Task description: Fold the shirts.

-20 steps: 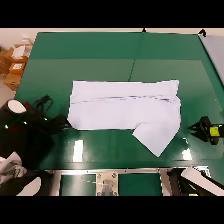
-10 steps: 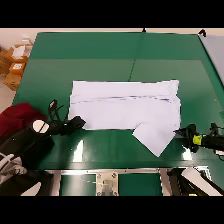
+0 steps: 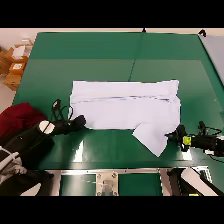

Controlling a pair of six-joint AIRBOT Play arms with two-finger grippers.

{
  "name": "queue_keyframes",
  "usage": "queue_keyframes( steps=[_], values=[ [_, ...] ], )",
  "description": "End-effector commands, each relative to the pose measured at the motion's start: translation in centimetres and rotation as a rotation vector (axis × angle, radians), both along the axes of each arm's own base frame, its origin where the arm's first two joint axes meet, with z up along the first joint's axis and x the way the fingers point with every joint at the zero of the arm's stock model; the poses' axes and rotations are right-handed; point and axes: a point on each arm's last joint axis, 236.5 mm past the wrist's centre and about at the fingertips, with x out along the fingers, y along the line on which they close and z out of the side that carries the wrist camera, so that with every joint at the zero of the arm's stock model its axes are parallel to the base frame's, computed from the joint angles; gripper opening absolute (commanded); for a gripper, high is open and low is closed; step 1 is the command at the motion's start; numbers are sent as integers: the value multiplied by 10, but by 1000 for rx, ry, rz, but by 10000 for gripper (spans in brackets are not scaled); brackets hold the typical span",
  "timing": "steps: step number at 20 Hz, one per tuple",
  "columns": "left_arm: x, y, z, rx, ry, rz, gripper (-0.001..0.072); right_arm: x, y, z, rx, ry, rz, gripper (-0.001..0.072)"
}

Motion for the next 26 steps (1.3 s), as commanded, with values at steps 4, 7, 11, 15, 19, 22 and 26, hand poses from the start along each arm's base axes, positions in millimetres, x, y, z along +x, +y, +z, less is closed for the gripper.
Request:
queue_keyframes(
  steps=[4,7,11,15,19,22,26],
  values=[
    [-26,41,10,99,77,-104,28,-3,-14,17,-62,37,38,13],
    [-37,47,6,139,121,-142,28,-21,-30,21,-153,114,45,13],
    [-28,50,35,210,96,-250,28,18,-37,70,-148,-31,25,13],
    [18,51,78,267,-19,-282,28,70,-41,131,-161,-219,28,13],
    [76,42,96,296,-54,-335,28,130,-43,161,-168,-301,44,13],
    [130,37,102,329,-94,-357,28,175,-43,150,-165,-296,73,13],
    [197,26,75,352,-120,-401,30,229,-50,107,-151,-247,70,14]
  ],
)
